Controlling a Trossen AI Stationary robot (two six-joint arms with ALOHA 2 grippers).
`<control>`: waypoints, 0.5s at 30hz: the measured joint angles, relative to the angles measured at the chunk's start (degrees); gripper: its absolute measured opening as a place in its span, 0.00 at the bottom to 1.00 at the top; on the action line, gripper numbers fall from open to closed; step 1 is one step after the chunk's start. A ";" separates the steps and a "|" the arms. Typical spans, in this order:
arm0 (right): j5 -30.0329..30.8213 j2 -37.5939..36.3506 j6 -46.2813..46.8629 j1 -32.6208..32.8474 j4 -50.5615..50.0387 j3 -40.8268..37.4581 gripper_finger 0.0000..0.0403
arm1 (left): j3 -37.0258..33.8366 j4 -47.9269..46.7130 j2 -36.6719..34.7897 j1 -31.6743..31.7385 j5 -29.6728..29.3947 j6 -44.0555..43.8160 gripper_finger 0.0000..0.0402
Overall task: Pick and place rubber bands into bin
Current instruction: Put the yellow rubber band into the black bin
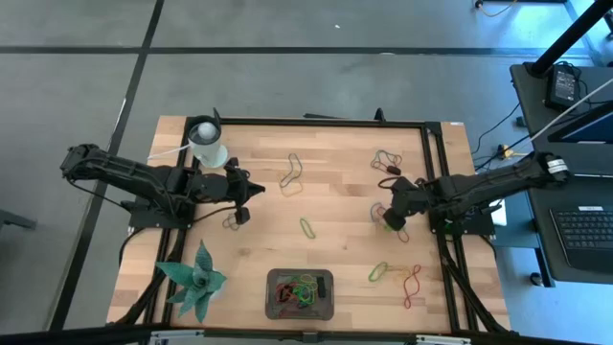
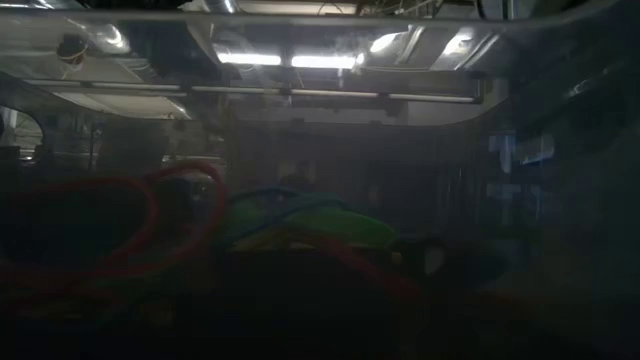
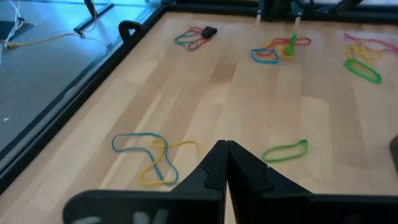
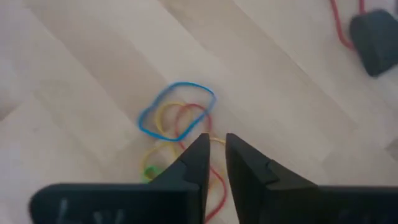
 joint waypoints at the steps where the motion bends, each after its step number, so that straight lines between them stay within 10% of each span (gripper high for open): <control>1: -0.80 -0.06 0.00 -0.80 -0.04 -0.66 0.16 | 0.02 0.21 0.13 0.00 -0.22 -0.03 0.01; 15: -5.12 0.27 -4.86 -4.81 4.22 -7.68 0.27 | 0.00 0.01 0.61 0.00 -1.67 -0.23 0.01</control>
